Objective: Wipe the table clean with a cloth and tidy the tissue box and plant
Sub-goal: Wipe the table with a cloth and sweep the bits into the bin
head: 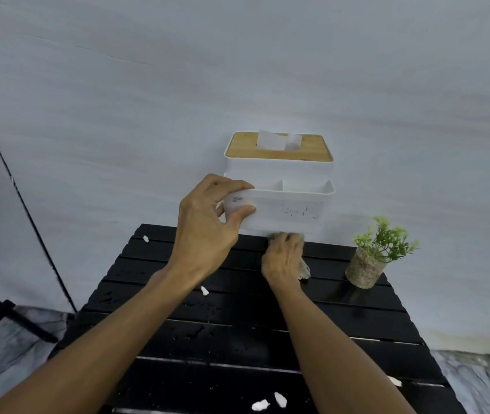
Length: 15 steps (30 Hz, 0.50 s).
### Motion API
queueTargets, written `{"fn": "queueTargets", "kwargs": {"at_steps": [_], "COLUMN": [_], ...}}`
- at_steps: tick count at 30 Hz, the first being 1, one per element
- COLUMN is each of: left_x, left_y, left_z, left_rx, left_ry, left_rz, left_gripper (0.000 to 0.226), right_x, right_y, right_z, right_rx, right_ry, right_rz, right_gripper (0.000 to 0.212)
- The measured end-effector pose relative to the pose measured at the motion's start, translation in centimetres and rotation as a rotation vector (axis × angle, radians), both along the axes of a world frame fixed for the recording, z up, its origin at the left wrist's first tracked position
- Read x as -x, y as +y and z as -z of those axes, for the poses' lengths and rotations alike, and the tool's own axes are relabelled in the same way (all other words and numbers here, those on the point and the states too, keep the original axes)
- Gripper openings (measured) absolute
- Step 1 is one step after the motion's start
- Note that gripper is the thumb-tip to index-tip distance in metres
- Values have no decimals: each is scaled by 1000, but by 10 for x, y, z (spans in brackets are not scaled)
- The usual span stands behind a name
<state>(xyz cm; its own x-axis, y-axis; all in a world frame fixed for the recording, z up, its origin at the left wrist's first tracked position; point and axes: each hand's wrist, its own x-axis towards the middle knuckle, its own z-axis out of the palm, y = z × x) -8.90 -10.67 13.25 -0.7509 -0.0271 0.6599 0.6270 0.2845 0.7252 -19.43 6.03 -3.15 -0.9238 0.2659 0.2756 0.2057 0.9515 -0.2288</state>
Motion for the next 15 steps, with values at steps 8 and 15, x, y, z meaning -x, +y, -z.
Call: {"fn": "queueTargets", "kwargs": {"at_steps": [8,15], "left_x": [-6,-21], "left_y": [-3,-3], "left_z": [-2,-15], "left_rx": [4,19], "left_ry": [5,26], "left_rz": [6,-15], "left_gripper": [29,30], "right_x": [-28,-122], "right_y": [-52,-18], "right_z": [-5,-21], "right_rx": [177,277], "right_ry": [-35,-160], "right_rz": [-609,-1011], "right_gripper": [33,36]}}
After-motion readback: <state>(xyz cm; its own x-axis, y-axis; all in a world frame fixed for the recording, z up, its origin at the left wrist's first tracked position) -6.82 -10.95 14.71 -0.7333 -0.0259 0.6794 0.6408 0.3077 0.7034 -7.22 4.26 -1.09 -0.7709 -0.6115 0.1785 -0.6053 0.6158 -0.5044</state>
